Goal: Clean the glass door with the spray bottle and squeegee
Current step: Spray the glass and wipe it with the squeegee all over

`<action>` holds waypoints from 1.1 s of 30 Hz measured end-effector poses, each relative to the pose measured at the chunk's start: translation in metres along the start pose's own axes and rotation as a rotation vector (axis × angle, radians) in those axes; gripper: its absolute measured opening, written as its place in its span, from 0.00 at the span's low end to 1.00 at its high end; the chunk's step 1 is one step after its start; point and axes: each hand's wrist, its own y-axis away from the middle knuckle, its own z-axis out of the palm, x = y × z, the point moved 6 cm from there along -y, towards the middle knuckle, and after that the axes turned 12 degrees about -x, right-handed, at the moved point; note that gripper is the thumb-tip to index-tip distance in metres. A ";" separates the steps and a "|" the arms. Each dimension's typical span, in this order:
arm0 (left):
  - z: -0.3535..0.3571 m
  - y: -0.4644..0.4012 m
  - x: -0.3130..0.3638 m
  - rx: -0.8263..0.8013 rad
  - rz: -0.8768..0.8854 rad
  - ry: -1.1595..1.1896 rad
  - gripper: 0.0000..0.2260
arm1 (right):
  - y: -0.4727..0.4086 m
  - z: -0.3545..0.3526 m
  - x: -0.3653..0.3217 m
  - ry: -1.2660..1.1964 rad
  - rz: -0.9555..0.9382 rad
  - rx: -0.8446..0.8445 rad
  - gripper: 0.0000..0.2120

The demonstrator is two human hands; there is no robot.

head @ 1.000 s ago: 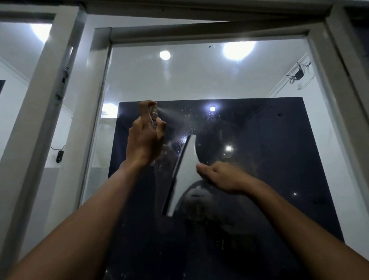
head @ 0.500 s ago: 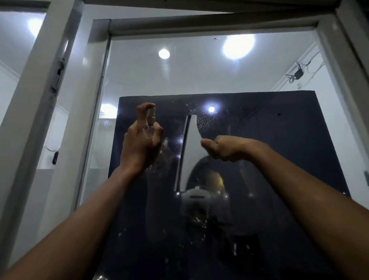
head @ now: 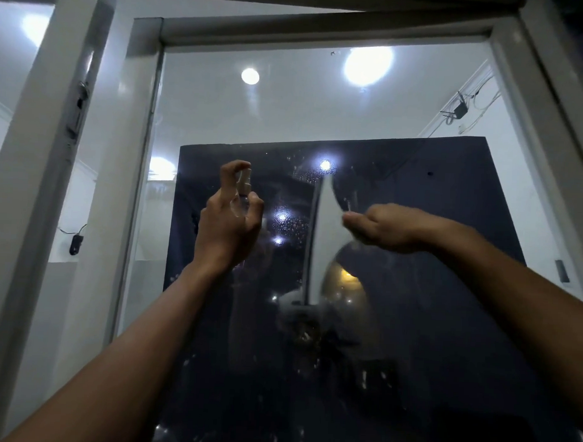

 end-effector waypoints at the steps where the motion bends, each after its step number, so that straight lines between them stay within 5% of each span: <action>1: -0.002 0.000 -0.001 0.000 -0.002 0.005 0.18 | -0.010 0.000 -0.019 0.054 -0.020 0.012 0.28; 7: -0.013 0.008 -0.005 -0.017 0.003 -0.022 0.18 | -0.064 0.017 -0.080 0.192 -0.059 0.021 0.31; 13: -0.022 0.017 -0.007 -0.014 -0.047 -0.026 0.19 | -0.041 0.040 -0.014 -0.072 0.002 -0.111 0.28; 20: -0.020 0.024 0.004 -0.043 -0.027 -0.001 0.19 | 0.023 0.059 0.061 -0.029 0.140 -0.108 0.32; 26: -0.017 0.025 0.011 -0.078 -0.046 0.004 0.19 | -0.002 0.027 -0.010 0.115 0.036 0.110 0.30; 33: -0.012 0.029 0.011 -0.110 -0.068 0.016 0.18 | -0.051 0.037 -0.069 0.172 0.033 0.005 0.34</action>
